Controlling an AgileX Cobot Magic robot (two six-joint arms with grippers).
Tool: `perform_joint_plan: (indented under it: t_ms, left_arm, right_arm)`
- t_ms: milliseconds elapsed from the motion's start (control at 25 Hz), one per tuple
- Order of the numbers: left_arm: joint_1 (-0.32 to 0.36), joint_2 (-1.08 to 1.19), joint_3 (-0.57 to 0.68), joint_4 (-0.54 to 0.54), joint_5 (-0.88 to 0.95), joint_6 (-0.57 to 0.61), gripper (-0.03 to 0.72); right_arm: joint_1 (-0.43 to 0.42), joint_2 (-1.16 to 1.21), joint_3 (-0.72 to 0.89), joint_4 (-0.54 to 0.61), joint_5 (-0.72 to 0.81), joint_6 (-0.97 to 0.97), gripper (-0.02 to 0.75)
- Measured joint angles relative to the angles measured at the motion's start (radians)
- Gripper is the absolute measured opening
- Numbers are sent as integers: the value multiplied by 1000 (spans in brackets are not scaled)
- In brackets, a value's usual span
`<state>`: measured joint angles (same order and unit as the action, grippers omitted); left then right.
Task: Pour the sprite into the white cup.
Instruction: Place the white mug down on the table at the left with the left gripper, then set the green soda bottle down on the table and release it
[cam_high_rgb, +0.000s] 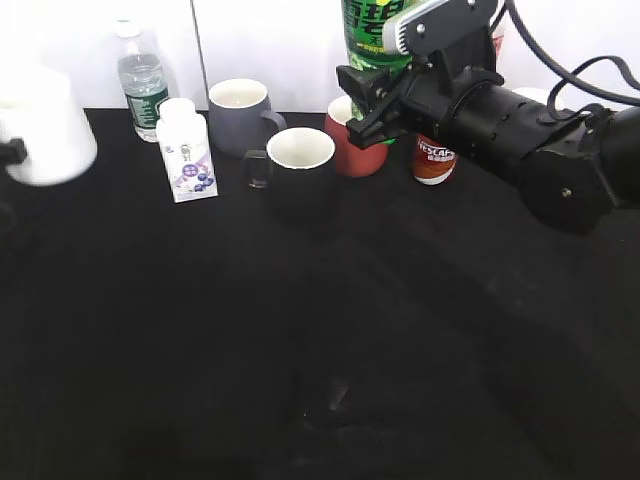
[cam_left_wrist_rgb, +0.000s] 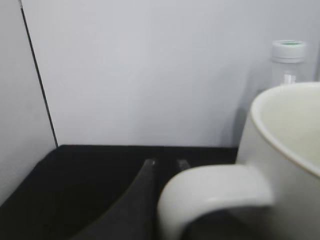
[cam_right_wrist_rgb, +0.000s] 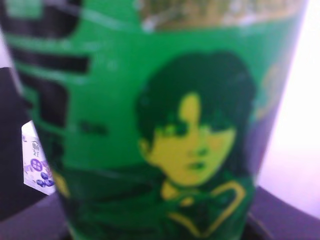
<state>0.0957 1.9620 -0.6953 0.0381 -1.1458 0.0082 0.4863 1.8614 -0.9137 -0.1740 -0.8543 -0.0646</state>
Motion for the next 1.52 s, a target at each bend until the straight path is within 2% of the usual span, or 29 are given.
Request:
perform_joint_plan:
  t_ms: [280, 440, 480, 600, 640, 760, 960, 1040, 1120, 1160, 1240, 1360, 1480, 1520]
  left_arm:
    - [8, 364, -336, 35, 7, -72, 64]
    - [8, 449, -436, 47, 15, -76, 73]
    - [8, 449, -439, 47, 2, -86, 106]
    - [8, 449, -443, 44, -8, -90, 290]
    - [8, 449, -431, 41, -8, -90, 316]
    - [8, 426, -340, 42, -51, -93, 332]
    - [8, 187, -60, 86, -62, -94, 333]
    - [8, 67, 29, 126, -62, -94, 333]
    - [8, -45, 98, 181, -63, -94, 333]
    - [-3, -93, 131, 203, -64, -94, 333]
    - [-64, -170, 180, 216, -65, -94, 333]
    - [-189, -209, 187, 219, -7, -102, 333]
    - [-306, -210, 187, 221, 34, -115, 333]
    - [-324, -210, 187, 222, 41, -115, 333]
  right_arm:
    - [0, 0, 0, 0, 2, 31, 376]
    - [0, 0, 0, 9, 2, 33, 376]
    - [0, 0, 0, 10, 2, 33, 376]
    - [0, 0, 0, 12, 2, 33, 376]
    - [0, 0, 0, 12, 2, 33, 376]
    - [0, 0, 0, 12, 3, 33, 376]
    - [0, -4, 4, 13, 3, 109, 376]
    - [-1, -46, 88, 33, -28, 127, 376]
    - [-28, -135, 238, 143, -79, 128, 376]
    - [-70, -178, 314, 186, -92, 128, 376]
    - [-201, -224, 394, 208, -98, 128, 376]
    - [-374, -149, 361, 183, -121, 128, 376]
    - [-409, 82, 222, 131, -211, 128, 376]
    - [-409, 169, 157, 105, -220, 128, 376]
